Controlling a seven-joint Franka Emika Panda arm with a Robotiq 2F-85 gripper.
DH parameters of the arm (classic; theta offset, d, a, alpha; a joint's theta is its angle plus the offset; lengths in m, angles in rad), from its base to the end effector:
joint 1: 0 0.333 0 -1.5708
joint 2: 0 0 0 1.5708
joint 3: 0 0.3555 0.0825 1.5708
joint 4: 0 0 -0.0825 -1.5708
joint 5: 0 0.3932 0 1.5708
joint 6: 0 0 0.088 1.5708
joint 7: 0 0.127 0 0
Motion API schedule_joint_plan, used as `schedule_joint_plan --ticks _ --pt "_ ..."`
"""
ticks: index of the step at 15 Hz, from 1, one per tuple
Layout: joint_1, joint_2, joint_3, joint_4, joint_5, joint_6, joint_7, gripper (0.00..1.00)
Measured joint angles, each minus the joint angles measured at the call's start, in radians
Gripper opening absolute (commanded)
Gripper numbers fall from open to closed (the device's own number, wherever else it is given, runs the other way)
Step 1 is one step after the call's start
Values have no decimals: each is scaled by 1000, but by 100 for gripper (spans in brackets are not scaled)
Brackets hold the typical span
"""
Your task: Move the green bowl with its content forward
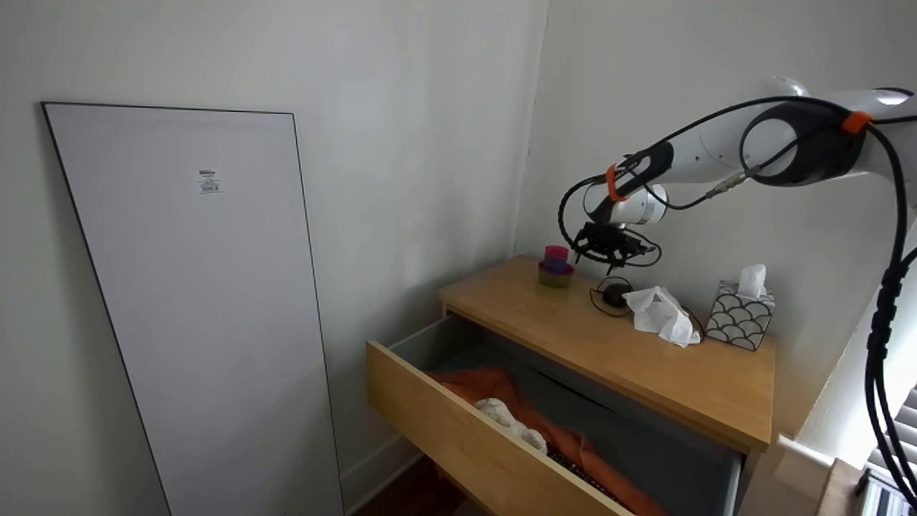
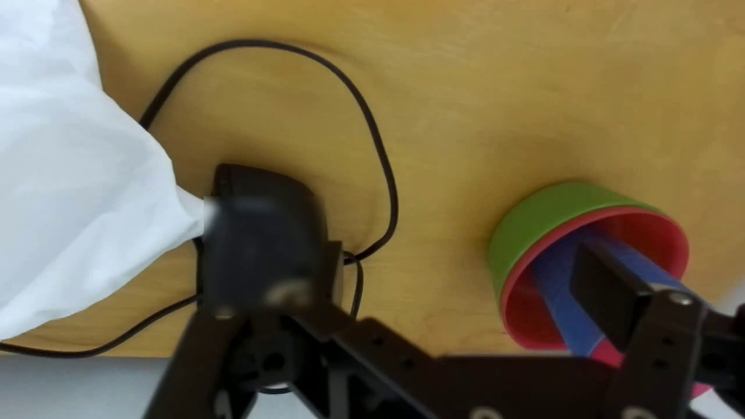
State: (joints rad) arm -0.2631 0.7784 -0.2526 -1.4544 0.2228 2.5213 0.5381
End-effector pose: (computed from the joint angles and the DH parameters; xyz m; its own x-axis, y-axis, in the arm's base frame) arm 0.7092 -0.3503 0.2686 0.4029 -0.8758 0.2657 -0.8770 -0.4525 -0.1616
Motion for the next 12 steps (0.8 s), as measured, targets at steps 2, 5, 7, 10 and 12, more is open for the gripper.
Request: schedule_joint_plan --ticks 2,5,7,10,12 --pt "0 46 -5 46 0 14 36 100" --pt "1 119 -9 123 0 37 92 100" --pt "1 164 -13 174 0 46 123 100" --pt "1 225 -22 250 -6 46 153 100" --pt "2 260 -29 299 -10 46 167 100"
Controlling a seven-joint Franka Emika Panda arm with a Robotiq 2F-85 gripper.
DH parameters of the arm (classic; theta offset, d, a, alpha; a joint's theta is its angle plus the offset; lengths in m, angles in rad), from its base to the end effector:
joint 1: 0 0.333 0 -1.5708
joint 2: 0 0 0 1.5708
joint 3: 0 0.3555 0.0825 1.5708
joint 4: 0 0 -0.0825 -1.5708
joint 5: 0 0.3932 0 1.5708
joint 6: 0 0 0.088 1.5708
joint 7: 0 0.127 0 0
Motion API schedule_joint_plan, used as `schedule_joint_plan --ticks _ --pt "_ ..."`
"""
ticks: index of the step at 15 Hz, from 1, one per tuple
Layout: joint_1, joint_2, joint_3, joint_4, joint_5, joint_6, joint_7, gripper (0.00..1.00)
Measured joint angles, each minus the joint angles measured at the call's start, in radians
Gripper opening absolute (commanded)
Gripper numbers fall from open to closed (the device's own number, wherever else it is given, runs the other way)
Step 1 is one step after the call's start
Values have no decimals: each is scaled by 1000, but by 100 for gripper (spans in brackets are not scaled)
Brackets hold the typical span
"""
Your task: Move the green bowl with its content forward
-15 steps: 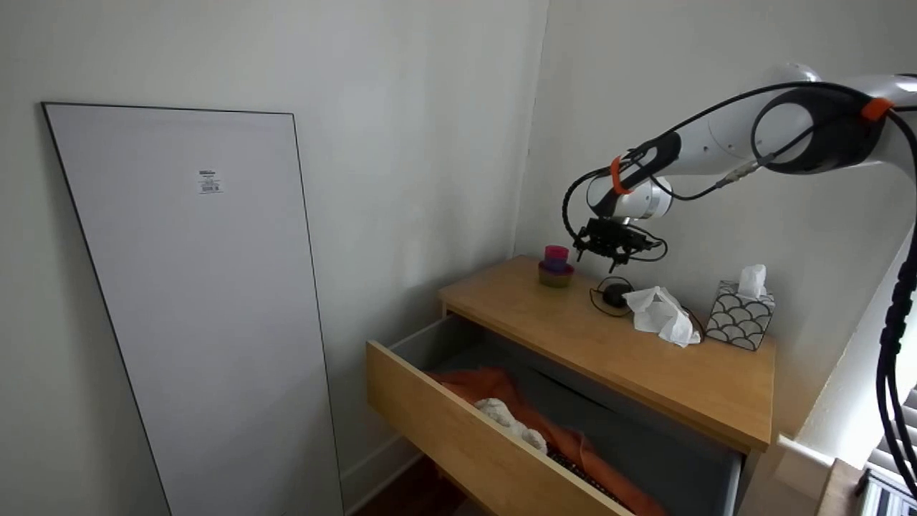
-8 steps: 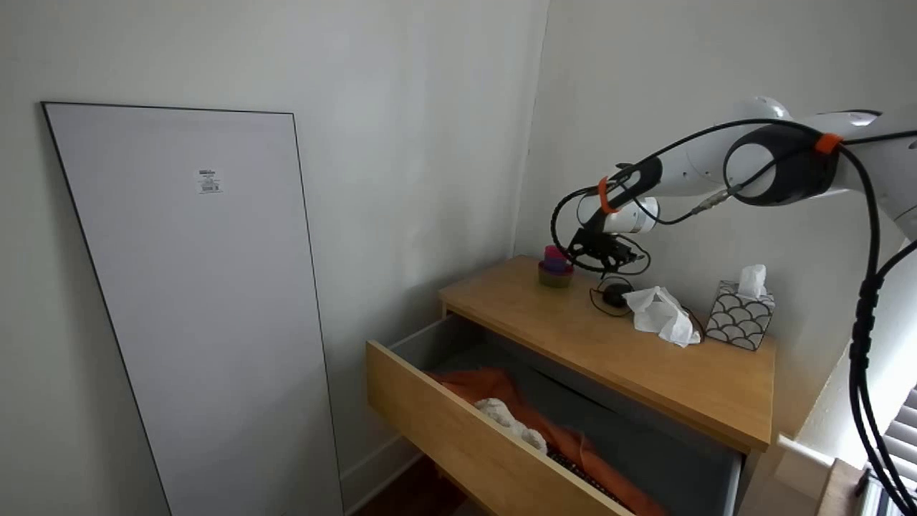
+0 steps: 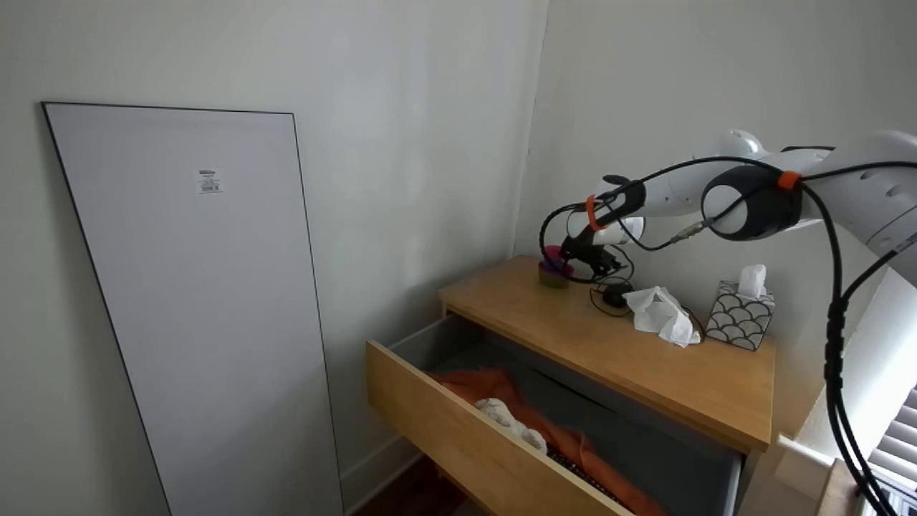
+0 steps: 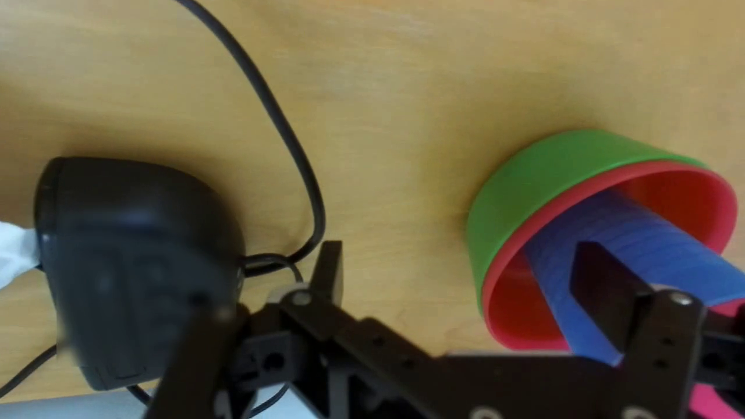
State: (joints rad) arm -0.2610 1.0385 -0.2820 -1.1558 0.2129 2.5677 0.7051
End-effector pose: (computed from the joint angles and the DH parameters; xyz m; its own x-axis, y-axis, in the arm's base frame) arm 0.7648 -0.3633 0.2124 0.2877 -0.8933 0.3454 -0.9048 -0.3717 -0.2076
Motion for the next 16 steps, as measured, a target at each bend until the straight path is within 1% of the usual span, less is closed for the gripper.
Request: schedule_joint_plan --ticks 3,4,5,7,12,14,15,16 --pt "0 46 -10 62 -4 0 20 100" --pt "0 59 -12 80 -6 0 26 95" --pt "0 71 -15 96 -8 0 31 73" --pt "0 92 -20 122 -12 -1 41 70" --pt "1 130 -36 163 -19 -1 59 29" --pt "3 134 -41 164 -19 -2 62 15" --pt "4 134 -41 164 -19 -2 62 7" --pt "6 134 -41 165 -19 -2 62 1"
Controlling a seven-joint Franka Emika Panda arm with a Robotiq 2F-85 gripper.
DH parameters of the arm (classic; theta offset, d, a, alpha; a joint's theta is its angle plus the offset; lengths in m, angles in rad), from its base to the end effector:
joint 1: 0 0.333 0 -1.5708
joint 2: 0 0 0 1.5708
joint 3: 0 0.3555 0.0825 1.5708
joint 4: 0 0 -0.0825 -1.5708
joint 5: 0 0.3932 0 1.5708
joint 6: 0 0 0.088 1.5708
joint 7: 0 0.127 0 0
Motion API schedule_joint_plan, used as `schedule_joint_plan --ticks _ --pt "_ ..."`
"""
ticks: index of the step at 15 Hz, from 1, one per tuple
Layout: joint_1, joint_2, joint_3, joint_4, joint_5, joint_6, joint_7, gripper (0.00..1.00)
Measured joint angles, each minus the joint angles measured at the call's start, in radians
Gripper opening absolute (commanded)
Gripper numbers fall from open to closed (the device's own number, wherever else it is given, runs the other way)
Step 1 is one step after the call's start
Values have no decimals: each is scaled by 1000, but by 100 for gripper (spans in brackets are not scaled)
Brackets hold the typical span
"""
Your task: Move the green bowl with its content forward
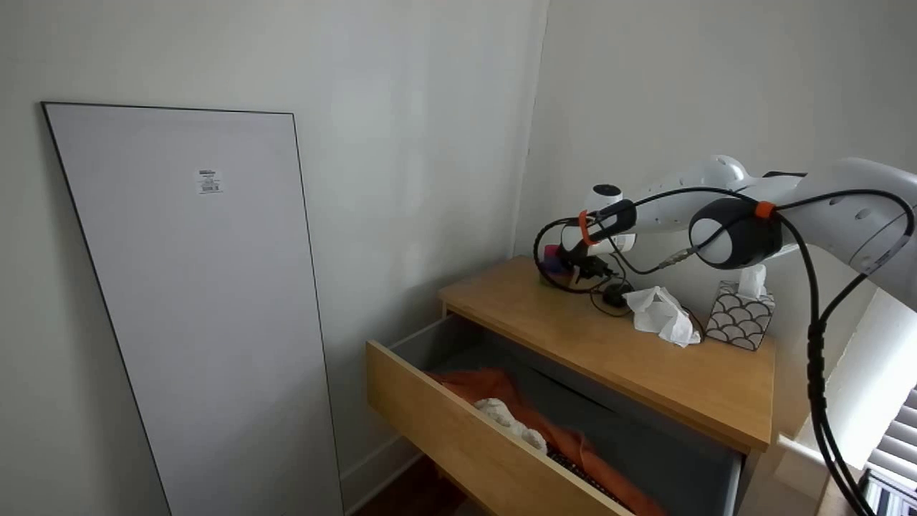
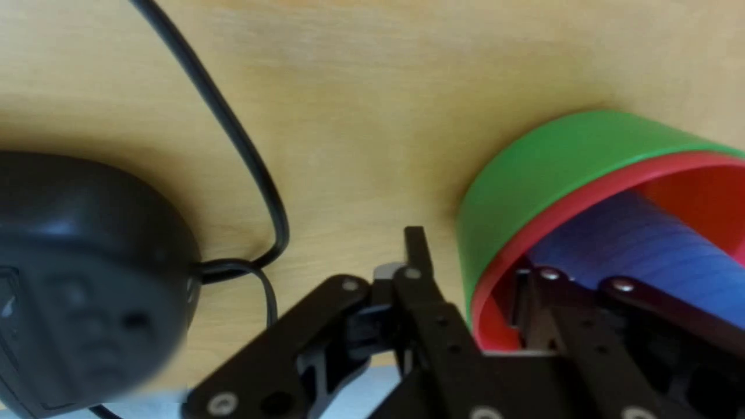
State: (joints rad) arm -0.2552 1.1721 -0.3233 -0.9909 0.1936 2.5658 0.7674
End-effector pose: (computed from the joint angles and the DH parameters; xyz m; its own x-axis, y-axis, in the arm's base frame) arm 0.7852 -0.3676 0.1853 0.2688 -0.8766 0.3991 -0.9073 -0.3695 -0.2006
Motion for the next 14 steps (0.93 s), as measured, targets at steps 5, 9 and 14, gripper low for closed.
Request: schedule_joint_plan --ticks 5,9,14 --pt "15 -11 4 -8 0 -1 -4 2" --pt "21 -40 18 -48 2 -1 -35 2" --pt "0 -164 83 -190 25 9 -187 2"
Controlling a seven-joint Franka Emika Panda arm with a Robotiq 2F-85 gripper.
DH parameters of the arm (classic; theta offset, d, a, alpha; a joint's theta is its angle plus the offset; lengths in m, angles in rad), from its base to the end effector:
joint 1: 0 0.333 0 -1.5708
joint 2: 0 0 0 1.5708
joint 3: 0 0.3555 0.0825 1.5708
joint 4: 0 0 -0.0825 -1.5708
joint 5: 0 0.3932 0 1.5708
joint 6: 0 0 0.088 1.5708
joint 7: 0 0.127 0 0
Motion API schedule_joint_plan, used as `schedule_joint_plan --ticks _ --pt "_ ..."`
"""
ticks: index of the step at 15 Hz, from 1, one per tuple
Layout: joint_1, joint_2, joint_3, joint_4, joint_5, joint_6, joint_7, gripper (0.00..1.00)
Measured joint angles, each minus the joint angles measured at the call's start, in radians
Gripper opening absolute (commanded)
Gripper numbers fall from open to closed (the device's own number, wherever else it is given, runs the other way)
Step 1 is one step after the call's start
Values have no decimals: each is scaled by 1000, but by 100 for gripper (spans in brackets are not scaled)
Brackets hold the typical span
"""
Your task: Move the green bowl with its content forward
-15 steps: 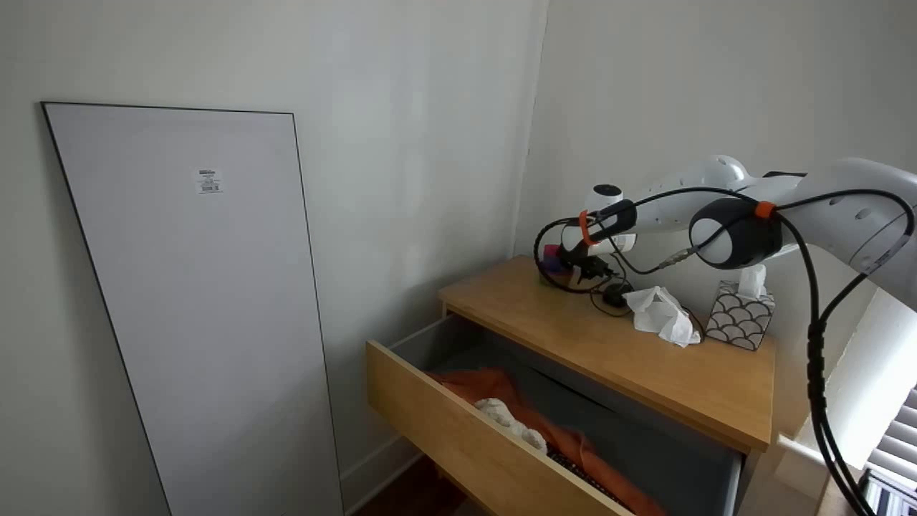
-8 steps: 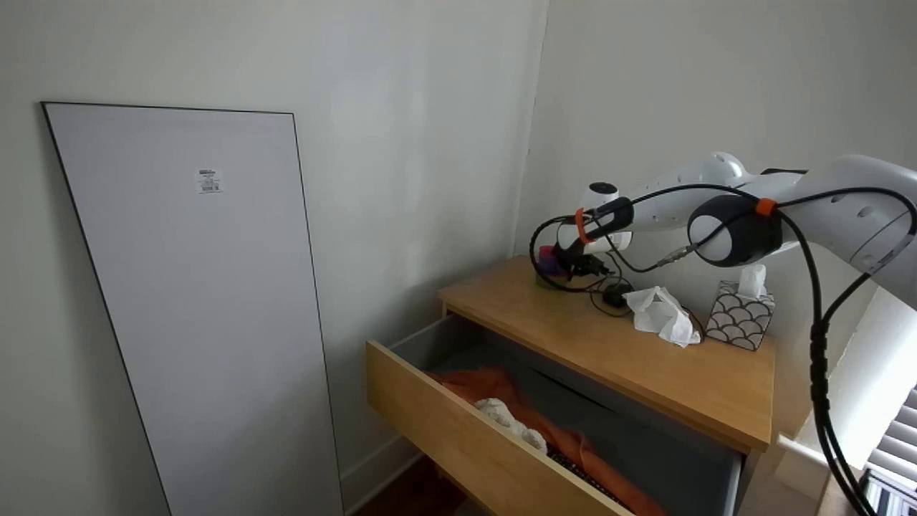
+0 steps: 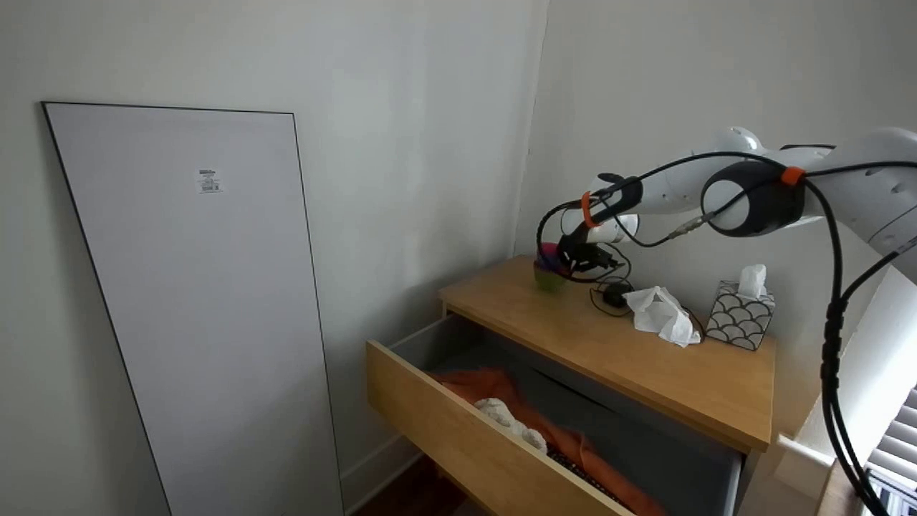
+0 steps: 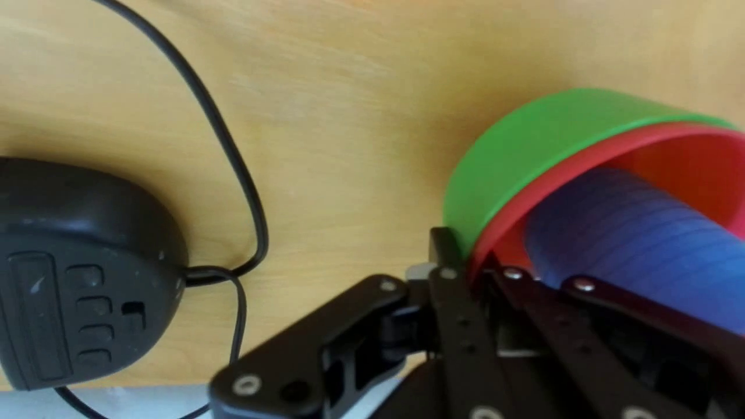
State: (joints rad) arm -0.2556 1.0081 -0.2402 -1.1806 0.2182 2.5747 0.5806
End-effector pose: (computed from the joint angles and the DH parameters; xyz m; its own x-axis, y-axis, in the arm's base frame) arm 0.7728 -0.3398 0.2214 0.4051 -0.8456 0.3477 -0.8484 -0.4894 -0.2018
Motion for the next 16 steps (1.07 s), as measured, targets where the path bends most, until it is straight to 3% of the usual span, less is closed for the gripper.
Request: schedule_joint_plan --ticks 5,8,16 --pt "-85 -207 132 -198 32 1 -321 2" --pt "-135 -327 178 -330 67 0 -492 2" --pt "-208 -609 132 -717 69 -2 -801 2"
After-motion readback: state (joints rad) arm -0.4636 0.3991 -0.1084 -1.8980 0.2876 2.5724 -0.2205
